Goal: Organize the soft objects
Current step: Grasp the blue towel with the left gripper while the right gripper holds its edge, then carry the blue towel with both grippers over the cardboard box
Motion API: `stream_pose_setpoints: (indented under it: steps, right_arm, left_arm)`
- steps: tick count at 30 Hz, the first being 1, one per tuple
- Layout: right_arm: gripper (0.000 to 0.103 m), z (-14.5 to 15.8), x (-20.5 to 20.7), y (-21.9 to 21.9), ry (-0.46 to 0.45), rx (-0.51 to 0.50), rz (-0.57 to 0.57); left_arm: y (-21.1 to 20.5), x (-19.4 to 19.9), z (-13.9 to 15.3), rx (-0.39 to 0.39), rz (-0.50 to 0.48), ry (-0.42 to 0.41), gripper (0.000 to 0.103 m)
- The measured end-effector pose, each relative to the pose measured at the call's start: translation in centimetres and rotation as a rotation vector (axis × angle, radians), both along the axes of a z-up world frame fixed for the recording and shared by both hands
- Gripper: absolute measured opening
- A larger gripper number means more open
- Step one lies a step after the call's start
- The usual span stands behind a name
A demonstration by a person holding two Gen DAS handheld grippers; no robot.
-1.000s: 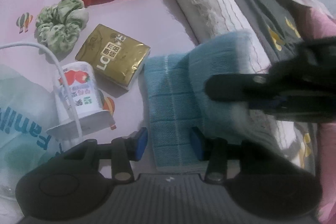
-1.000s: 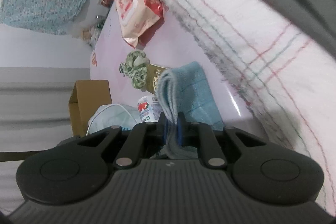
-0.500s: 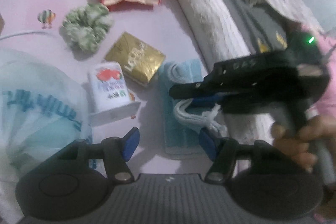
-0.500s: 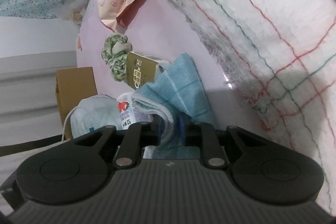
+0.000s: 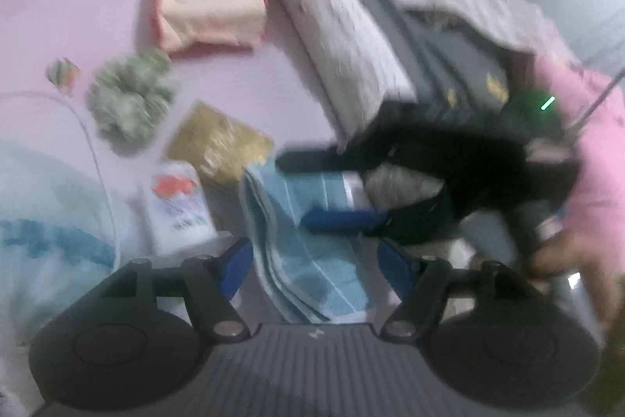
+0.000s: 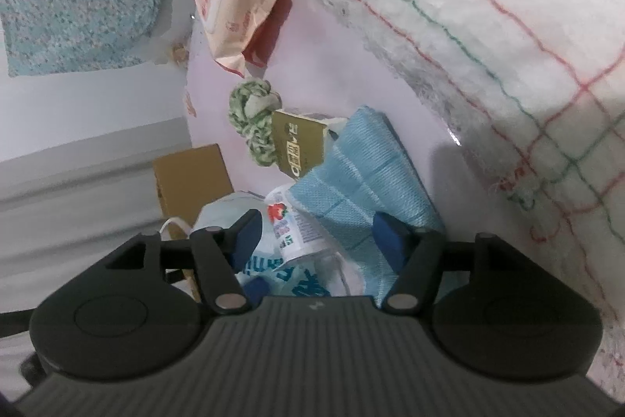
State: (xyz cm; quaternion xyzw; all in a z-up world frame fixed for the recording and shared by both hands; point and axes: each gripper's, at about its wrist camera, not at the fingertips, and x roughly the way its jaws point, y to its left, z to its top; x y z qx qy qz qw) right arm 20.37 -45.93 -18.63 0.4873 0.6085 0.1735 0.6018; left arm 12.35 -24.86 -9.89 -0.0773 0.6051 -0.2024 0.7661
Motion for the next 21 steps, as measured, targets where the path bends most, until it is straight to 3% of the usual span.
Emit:
stream_pose_setpoints:
  steps: [5, 9, 12, 18, 21]
  right_arm:
    - [0.071, 2.1, -0.7, -1.6, -0.061, -0.026, -0.012]
    - [0.071, 4.4, -1.3, -2.7, -0.138, -0.138, 0.005]
    - [0.070, 4.5, -1.3, -2.7, -0.142, -0.240, 0.057]
    - [0.051, 3.1, -0.7, -1.0, -0.138, -0.270, 0.123]
    - [0.036, 2.3, -0.9, -0.3, -0.114, -0.272, 0.139]
  left_arm:
    - [-2.0, 0.4, -3.1, 0.055, -0.013, 0.066, 0.069]
    - [-1.9, 0.6, -3.4, 0.067, 0.016, 0.068, 0.075]
    - [-2.1, 0.7, -4.1, 0.089, 0.012, 0.081, 0.075]
    - [-2.8, 1.0, -5.1, 0.083, 0.000, 0.085, 0.075]
    - [-3.7, 0.7, -5.4, 0.102, -0.009, 0.066, 0.075]
